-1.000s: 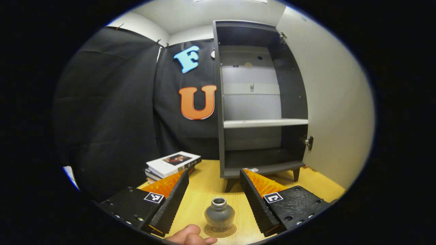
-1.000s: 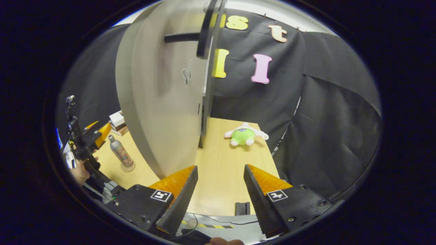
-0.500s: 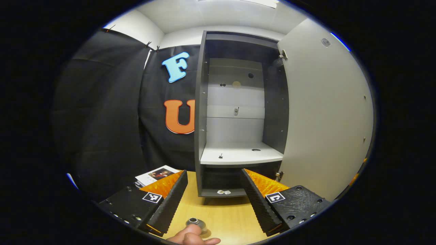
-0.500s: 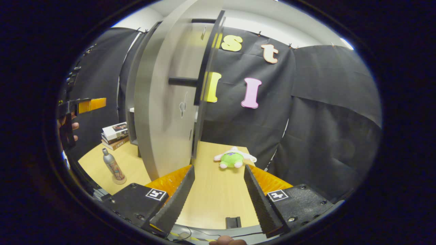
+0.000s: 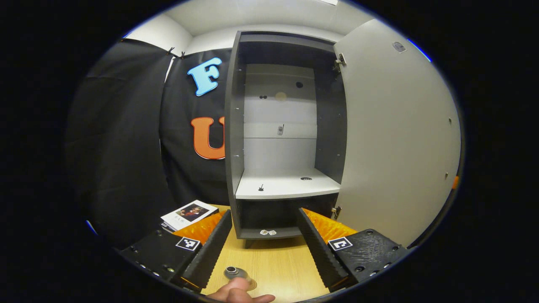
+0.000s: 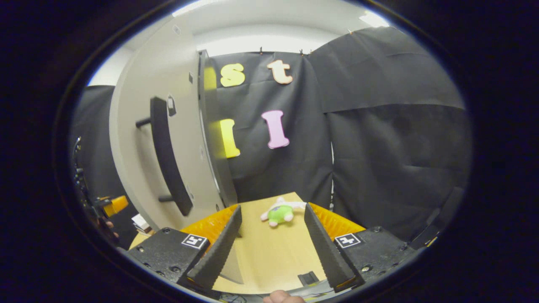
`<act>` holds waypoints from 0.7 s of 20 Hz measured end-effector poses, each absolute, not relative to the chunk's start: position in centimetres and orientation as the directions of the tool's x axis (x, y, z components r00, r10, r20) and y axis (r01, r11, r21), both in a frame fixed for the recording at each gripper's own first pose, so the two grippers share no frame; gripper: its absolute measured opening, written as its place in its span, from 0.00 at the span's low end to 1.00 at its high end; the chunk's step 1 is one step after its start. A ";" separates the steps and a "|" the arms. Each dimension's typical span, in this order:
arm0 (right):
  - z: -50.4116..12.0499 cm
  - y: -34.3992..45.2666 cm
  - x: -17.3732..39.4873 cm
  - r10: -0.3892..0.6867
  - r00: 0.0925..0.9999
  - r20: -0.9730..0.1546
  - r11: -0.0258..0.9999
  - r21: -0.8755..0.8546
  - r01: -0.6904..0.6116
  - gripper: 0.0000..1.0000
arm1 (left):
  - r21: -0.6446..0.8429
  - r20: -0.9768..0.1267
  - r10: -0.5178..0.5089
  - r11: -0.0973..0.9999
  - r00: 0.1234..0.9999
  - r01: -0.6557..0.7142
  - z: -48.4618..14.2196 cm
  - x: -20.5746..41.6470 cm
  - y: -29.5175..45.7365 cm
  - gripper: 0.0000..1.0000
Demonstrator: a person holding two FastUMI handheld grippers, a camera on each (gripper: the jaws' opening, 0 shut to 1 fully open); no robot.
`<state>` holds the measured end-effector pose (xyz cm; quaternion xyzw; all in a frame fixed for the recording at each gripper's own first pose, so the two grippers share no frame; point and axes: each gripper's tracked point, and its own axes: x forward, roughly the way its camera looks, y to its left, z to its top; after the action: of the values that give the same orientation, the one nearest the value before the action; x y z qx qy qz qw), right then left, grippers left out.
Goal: Open the cabinet door with the right hand, grasp the bottle in the cabinet with the left hand and place it on the coaster, then close the cabinet door with the right hand.
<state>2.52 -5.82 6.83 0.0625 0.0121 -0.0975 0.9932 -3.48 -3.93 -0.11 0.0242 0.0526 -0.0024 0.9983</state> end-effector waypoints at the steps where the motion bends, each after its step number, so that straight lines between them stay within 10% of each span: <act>1: 7.5 -5.2 2.8 -0.178 0.984 -0.020 0.979 0.097 0.179 0.94 | 0.047 -0.100 -0.004 0.999 0.995 0.009 0.1 -3.4 -3.8 0.94; 14: 9.6 0.5 2.5 -0.098 0.993 0.063 0.991 -0.082 0.103 0.94 | 0.049 -0.037 -0.015 0.999 0.999 0.017 1.3 -5.0 -2.2 0.94</act>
<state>2.48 0.55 9.60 -0.0428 -0.0296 -0.0505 0.9974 -5.05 -2.16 1.33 0.0248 0.0182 -0.0081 0.9995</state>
